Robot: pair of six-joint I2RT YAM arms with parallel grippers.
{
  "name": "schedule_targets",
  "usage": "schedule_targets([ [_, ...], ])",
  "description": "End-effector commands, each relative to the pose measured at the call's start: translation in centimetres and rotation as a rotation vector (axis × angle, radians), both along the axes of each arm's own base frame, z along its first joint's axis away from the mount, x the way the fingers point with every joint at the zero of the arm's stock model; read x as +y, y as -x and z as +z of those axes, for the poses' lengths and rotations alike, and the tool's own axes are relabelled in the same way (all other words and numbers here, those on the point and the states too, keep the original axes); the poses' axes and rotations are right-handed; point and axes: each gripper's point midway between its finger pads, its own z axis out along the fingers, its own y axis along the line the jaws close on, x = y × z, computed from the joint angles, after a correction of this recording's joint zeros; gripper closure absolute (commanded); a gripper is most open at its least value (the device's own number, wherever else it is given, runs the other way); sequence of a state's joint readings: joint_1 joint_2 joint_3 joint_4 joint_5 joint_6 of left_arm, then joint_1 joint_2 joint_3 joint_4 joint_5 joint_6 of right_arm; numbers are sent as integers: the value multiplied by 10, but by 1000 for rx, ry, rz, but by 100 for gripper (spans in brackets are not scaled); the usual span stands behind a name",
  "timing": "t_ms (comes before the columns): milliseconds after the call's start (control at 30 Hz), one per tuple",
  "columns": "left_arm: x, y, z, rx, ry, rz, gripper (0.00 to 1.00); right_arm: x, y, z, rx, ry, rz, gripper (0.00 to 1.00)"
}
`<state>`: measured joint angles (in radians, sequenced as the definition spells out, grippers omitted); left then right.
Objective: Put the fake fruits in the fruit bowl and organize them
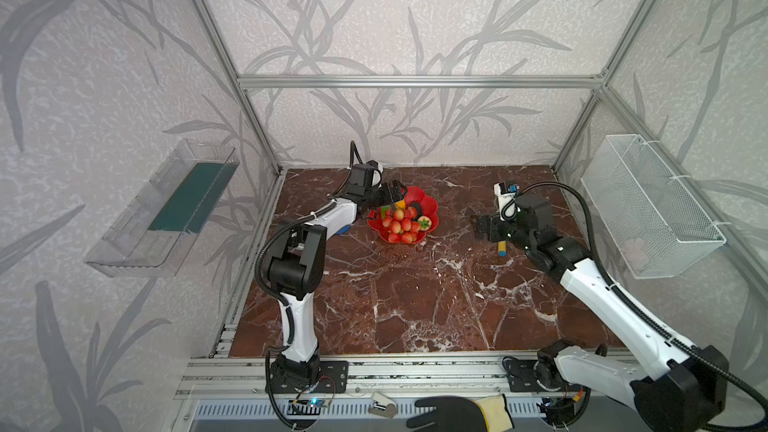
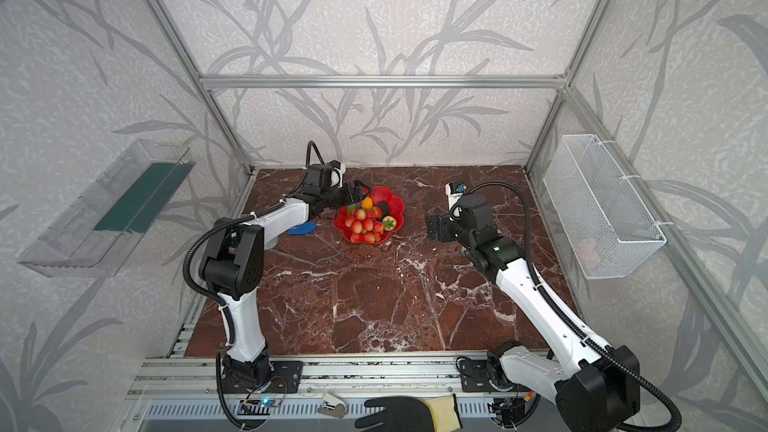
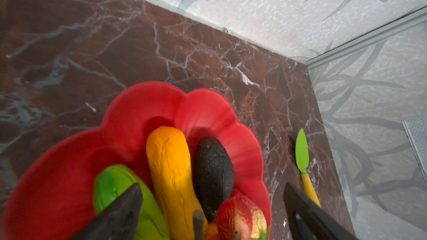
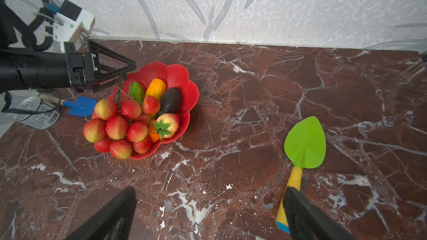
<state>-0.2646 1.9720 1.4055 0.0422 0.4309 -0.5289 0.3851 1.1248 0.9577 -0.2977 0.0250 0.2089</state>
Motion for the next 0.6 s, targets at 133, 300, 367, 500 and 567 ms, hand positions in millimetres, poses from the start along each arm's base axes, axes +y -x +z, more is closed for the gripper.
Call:
schedule_targets([
  [133,71,26,132,-430,-110,192,1,-21,0,17,-35,28,-31,1],
  [300,133,91,126,-517,-296,378,1,-38,-2,13,-66,88,-92,1],
  [367,160,120,104,-502,-396,461,0,-52,-5,-1,-85,126,-147,1],
  [500,199,166,66,-480,-524,580,0,-78,-10,-31,-98,165,-244,1],
  [567,212,181,49,-489,-587,618,0,-89,-14,-48,-127,227,-281,1],
])
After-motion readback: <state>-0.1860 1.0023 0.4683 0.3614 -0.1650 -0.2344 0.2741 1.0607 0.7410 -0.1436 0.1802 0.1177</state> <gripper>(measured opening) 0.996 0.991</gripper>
